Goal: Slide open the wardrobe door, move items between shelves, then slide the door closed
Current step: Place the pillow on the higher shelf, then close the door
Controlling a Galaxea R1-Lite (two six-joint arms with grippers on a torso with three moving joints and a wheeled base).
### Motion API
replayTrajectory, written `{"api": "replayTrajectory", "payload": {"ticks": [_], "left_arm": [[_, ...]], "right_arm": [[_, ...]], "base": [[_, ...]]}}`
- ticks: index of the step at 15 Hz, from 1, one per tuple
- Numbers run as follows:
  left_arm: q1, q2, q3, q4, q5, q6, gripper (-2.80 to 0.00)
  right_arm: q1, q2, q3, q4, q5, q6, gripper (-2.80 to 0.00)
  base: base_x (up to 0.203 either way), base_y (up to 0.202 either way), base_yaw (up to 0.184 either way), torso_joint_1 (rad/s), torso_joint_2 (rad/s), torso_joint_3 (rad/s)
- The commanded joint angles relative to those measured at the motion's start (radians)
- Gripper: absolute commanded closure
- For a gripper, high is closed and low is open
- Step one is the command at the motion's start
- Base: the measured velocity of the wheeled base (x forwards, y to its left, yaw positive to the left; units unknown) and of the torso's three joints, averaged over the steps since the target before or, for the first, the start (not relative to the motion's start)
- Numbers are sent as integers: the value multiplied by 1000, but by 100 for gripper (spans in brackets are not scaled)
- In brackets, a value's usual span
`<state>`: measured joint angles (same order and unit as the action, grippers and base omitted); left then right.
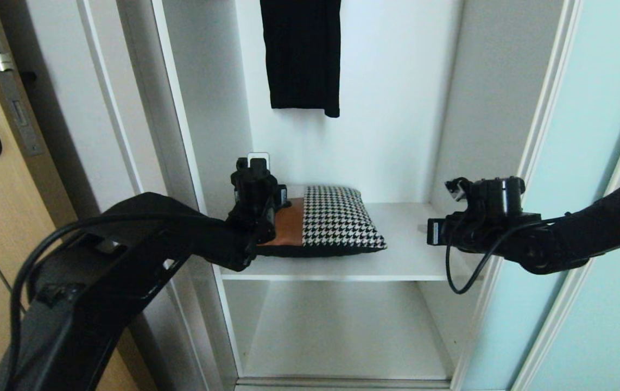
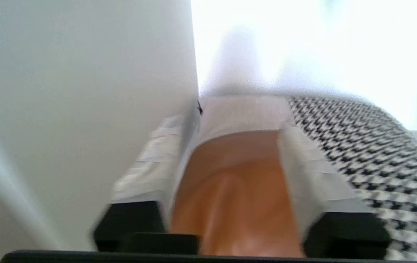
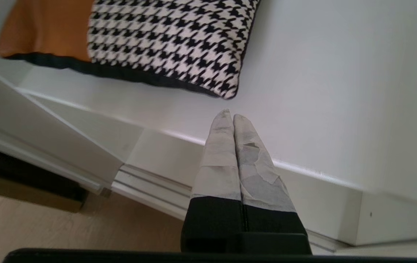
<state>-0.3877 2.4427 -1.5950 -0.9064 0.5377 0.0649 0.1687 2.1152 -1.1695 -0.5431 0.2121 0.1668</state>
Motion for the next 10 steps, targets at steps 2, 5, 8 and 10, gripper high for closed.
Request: {"api": "replayTrajectory", "payload": {"ticks": [2, 5, 8, 10], "left_arm": [[-17, -244, 147, -4, 39, 10, 0], [-20, -469, 373, -10, 126, 53, 0], [-18, -703, 634, -12, 160, 74, 0], [-12, -839, 778, -14, 211, 87, 0]], "right_arm": [[1, -157, 88, 0, -1, 0, 0], [0, -339, 244, 6, -6, -7, 0], [-1, -547, 426, 31, -10, -10, 0], [-12, -690, 505, 81, -23, -10, 0]], "base": [[0, 0, 0, 0, 0, 0], [0, 0, 0, 0, 0, 0], [0, 0, 0, 0, 0, 0], [0, 0, 0, 0, 0, 0]]}}
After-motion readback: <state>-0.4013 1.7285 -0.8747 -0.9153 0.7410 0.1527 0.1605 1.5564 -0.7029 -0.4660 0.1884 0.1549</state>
